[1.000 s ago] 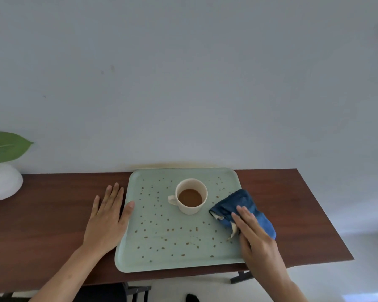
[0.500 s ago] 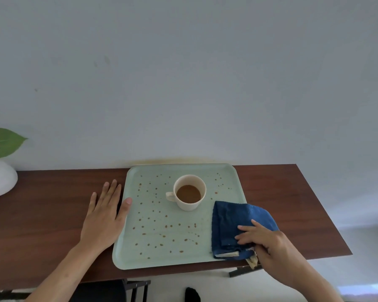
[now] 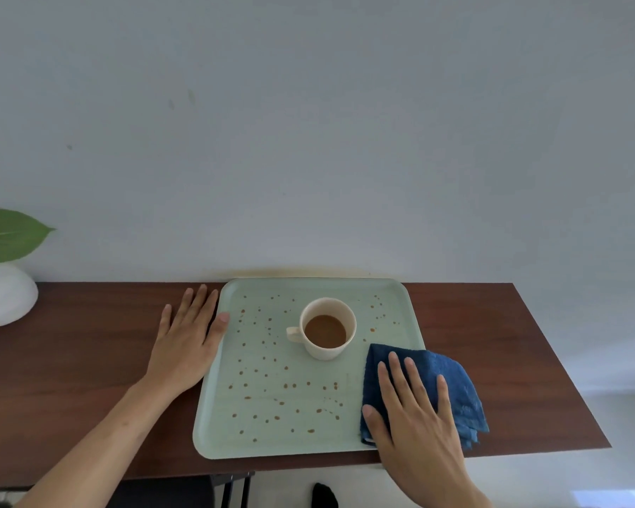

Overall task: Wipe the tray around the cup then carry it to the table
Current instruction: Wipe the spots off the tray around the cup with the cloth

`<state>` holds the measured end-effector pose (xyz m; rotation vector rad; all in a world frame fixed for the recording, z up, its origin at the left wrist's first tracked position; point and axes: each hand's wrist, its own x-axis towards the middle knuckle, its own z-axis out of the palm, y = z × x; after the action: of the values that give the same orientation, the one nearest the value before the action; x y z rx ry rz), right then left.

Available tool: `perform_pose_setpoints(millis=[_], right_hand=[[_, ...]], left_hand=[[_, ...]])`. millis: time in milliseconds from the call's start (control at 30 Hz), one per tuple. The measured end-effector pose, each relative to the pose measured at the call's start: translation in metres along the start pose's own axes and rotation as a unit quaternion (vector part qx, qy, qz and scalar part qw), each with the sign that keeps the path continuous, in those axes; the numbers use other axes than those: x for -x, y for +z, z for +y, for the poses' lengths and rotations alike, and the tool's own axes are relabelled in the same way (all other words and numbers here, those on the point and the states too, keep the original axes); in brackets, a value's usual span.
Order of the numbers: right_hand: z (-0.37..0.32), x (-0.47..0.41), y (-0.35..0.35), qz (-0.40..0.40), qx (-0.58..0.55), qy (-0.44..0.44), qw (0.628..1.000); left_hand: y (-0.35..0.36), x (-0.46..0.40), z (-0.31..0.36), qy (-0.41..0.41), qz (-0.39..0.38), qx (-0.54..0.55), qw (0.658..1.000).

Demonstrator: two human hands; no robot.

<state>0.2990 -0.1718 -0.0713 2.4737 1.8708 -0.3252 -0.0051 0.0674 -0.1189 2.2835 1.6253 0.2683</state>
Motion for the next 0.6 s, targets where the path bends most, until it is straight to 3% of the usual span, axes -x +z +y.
perform_pose_setpoints(millis=[167, 467, 600], right_hand=[[0.007, -0.005, -0.005, -0.032, 0.06, -0.025, 0.997], [0.025, -0.001, -0.013, 0.058, 0.154, -0.135, 0.977], [0.018, -0.008, -0.012, 0.055, 0.135, -0.124, 0.981]], left_hand=[[0.004, -0.001, 0.0, 0.008, 0.016, -0.031, 0.999], [0.007, -0.002, -0.002, 0.012, 0.023, -0.063, 0.998], [0.007, -0.002, -0.003, 0.01, 0.024, -0.058, 0.998]])
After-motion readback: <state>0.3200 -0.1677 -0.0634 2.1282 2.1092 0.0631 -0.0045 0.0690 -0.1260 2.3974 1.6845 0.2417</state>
